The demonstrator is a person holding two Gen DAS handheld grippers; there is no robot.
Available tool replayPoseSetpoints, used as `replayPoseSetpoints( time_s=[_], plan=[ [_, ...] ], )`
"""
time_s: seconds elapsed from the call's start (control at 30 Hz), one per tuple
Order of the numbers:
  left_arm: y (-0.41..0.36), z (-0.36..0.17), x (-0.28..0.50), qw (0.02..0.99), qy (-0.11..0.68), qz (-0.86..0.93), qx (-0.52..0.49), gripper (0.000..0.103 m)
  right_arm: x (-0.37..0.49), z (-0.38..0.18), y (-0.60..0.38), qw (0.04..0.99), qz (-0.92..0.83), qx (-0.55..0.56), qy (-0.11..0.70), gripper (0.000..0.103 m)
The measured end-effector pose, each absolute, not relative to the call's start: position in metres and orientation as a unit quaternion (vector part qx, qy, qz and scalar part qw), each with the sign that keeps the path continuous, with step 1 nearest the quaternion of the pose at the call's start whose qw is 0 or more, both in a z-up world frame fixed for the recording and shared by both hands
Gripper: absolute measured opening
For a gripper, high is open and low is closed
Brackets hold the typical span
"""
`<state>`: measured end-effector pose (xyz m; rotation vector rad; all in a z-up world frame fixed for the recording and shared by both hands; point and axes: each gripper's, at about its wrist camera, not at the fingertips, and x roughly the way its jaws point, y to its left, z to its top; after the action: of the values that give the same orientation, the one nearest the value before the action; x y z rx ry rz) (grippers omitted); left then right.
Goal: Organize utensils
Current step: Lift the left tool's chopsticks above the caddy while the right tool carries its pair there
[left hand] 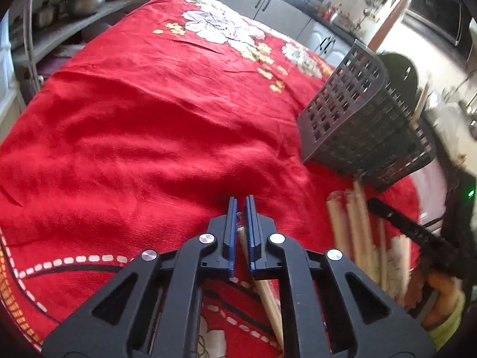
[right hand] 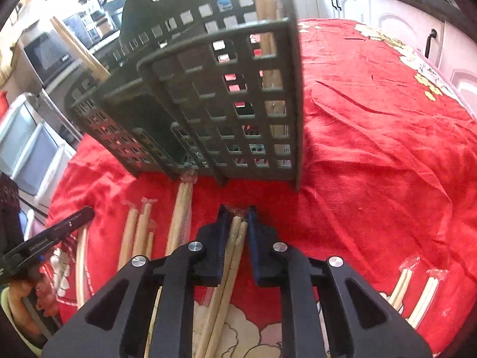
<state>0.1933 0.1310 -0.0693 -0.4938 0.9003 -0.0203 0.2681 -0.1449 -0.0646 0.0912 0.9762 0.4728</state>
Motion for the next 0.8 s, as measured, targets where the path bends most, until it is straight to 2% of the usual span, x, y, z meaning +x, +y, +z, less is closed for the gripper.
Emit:
replayPoseSetpoints(
  time_s=[0.43,0.8],
  plan=[
    [0.098,0.003,0.167,0.917,0.332,-0.071,-0.21,0.003,0.218,0.006,-0.184,0.893,0.264,0.086,0.353,0.011],
    [0.057,0.039,0.166,0.929,0.298,-0.119,-0.185,0.002,0.182,0.045,-0.211,0.918,0.26,0.091,0.285,0.009]
  ],
)
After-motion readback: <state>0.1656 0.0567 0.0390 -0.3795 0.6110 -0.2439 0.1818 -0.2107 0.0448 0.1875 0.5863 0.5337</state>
